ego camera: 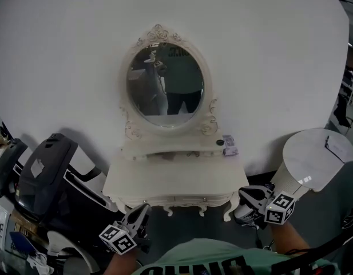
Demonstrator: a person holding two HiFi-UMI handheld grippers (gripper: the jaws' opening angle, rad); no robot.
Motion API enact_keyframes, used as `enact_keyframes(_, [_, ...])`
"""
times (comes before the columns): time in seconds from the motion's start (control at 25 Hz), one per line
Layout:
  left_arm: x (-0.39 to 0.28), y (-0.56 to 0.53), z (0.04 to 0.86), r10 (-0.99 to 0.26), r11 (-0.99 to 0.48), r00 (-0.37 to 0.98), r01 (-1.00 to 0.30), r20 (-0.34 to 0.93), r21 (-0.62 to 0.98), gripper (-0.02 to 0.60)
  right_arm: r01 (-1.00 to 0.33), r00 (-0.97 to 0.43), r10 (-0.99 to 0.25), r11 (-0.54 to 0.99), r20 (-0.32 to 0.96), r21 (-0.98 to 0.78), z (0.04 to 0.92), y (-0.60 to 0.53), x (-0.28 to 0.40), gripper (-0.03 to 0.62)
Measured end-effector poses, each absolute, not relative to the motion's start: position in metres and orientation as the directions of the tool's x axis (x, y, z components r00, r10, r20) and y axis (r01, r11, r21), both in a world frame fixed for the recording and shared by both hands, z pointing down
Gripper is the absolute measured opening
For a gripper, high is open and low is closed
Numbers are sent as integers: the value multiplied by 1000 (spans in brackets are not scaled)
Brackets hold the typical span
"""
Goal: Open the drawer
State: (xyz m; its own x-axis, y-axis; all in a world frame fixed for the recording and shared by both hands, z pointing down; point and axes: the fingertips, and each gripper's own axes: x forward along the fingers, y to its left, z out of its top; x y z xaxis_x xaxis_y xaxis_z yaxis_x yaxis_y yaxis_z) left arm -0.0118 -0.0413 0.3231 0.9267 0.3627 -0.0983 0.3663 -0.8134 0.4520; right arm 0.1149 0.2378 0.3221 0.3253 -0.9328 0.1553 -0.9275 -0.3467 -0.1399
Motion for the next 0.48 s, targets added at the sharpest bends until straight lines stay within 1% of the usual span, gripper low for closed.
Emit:
enact_keyframes(0.2, [25, 3, 319, 362, -824, 928, 363, -88, 434, 0, -930, 306, -943, -325, 131, -171, 327, 275, 154, 11])
enact_keyframes(0.48, [63, 27, 320, 376, -826, 924, 367, -65, 428, 0, -921, 313, -942, -332, 118, -204, 336, 302, 188, 11])
